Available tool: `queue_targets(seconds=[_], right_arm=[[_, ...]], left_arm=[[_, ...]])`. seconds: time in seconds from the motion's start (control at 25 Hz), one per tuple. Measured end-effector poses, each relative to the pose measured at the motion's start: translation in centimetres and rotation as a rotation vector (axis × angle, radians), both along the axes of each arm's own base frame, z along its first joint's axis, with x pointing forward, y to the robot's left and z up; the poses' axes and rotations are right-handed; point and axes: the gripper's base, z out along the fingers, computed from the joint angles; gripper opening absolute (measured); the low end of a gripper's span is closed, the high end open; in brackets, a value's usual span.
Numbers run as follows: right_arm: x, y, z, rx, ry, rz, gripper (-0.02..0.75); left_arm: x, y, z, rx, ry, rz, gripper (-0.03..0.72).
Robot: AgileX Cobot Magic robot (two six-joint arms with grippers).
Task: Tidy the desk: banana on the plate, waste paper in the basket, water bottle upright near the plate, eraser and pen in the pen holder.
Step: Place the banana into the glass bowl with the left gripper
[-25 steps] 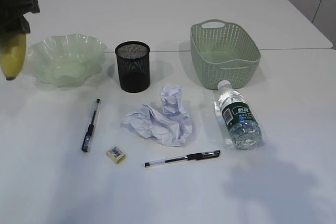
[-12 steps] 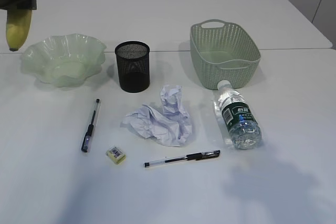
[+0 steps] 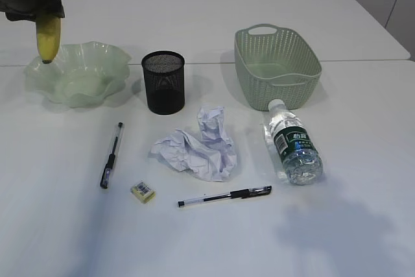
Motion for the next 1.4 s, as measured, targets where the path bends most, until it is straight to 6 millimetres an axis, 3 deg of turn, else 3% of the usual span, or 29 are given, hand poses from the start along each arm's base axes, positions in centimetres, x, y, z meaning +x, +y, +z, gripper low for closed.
queue_targets(seconds=[0.28, 0.76, 1.28, 1.4], right_arm=[[0.0, 0.0, 0.0, 0.0, 0.002, 0.0, 0.555], [-0.3, 0.0, -0.2, -0.004, 0.037, 0.009, 0.555], [-0.3, 0.0, -0.2, -0.004, 0.037, 0.009, 0.554], [-0.3, 0.0, -0.2, -0.004, 0.037, 0.009, 0.554]], left_arm=[[2.7, 0.9, -1.6, -0.027, 0.044, -0.048, 0.299], [5.5, 2.6, -4.9, -0.057, 0.111, -0.073, 0.299], [6.5, 1.9, -8.2, -0.148, 0.181, -0.101, 0.299], [6.5, 1.8, -8.2, -0.145, 0.18, -0.112, 0.299]])
